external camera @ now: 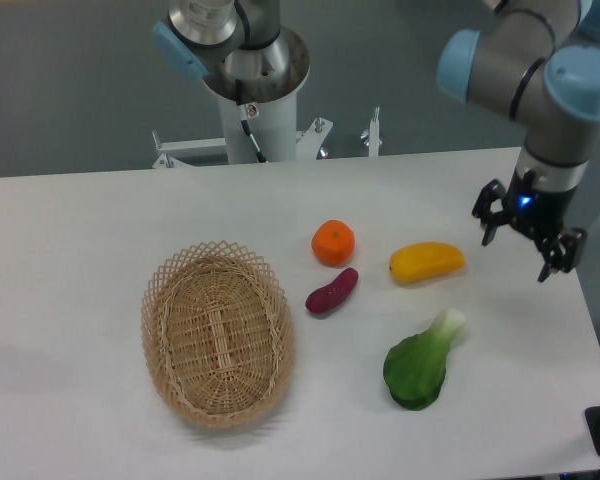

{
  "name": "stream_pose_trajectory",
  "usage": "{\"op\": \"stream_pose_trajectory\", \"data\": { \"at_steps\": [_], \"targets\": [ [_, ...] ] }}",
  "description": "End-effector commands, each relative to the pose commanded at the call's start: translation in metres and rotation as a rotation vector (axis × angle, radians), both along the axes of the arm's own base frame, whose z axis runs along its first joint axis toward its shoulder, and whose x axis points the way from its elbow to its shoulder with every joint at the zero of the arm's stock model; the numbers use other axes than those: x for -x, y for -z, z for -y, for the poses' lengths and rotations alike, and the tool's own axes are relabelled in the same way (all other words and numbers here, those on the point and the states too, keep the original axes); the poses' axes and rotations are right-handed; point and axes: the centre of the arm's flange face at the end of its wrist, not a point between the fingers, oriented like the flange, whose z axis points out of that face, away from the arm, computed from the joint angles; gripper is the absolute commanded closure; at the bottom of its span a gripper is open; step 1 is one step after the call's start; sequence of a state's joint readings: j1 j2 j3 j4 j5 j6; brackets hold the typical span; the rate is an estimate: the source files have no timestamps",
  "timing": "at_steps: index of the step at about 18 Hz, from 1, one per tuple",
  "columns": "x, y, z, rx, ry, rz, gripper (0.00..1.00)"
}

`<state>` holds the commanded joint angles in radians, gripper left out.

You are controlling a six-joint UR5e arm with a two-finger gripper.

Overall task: Pick up the green vegetable from the table
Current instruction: 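Move the open gripper over the green bok choy and lower it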

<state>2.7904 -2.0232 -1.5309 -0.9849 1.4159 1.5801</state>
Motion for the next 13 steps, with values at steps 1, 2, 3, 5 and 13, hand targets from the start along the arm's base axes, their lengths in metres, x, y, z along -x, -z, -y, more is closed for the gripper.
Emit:
{"op": "stream_pose_trajectory", "data": {
  "at_steps": [1, 2, 3, 5, 13],
  "targets": [
    [-0.001, 0.005, -0.007, -0.004, -0.01, 0.0, 0.0],
    [-0.002, 0.011, -0.013, -0.007, -0.038, 0.009, 0.0],
    [-0.005, 0.019, -0.019, -0.01, -0.075, 0.025, 0.0],
    [-0.005, 0.031, -0.031, -0.023, -0.121, 0.024, 0.0],
    [-0.008, 0.068, -0.042, -0.012, -0.095, 0.011, 0.0]
  ]
}}
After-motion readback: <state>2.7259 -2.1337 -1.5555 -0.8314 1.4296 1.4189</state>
